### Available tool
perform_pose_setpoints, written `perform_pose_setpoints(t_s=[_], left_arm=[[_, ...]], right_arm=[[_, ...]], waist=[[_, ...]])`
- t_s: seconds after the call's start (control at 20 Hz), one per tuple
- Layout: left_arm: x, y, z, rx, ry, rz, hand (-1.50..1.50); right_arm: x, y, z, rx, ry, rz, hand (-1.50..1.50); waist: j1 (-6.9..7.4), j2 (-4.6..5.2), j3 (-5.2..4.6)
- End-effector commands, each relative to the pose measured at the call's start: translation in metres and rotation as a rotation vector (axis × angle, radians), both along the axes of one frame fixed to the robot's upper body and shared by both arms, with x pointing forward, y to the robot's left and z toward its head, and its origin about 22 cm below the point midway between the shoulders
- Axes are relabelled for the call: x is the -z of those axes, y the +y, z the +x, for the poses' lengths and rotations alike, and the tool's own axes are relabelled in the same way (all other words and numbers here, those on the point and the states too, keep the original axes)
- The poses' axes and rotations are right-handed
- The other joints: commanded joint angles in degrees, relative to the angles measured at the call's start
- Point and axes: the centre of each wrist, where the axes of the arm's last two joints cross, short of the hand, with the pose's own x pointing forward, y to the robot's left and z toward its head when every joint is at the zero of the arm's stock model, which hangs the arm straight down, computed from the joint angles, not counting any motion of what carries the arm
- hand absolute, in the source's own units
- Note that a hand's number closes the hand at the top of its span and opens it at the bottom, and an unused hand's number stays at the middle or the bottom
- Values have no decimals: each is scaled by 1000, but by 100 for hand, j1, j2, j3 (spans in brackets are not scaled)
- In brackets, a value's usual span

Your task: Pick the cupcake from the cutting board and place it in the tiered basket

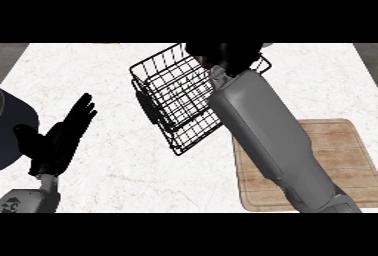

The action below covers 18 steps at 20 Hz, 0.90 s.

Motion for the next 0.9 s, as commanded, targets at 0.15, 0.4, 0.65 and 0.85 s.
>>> perform_pose_setpoints(t_s=[0.15,0.4,0.65,0.85], left_arm=[[8,-3,-6,-6,13,-14,0],[4,6,-12,-34,11,5,0],[-7,17,-15,-66,40,-9,0],[5,18,-20,-68,16,-3,0]], right_arm=[[-24,-13,-12,47,-215,412,-150],[-28,-43,-23,117,-335,467,-150],[-33,-80,-54,235,-411,480,-150],[-34,-104,-100,293,-428,485,-150]], waist=[[-54,-39,-1],[-240,-90,0],[-385,-145,3],[-429,-135,-4]])
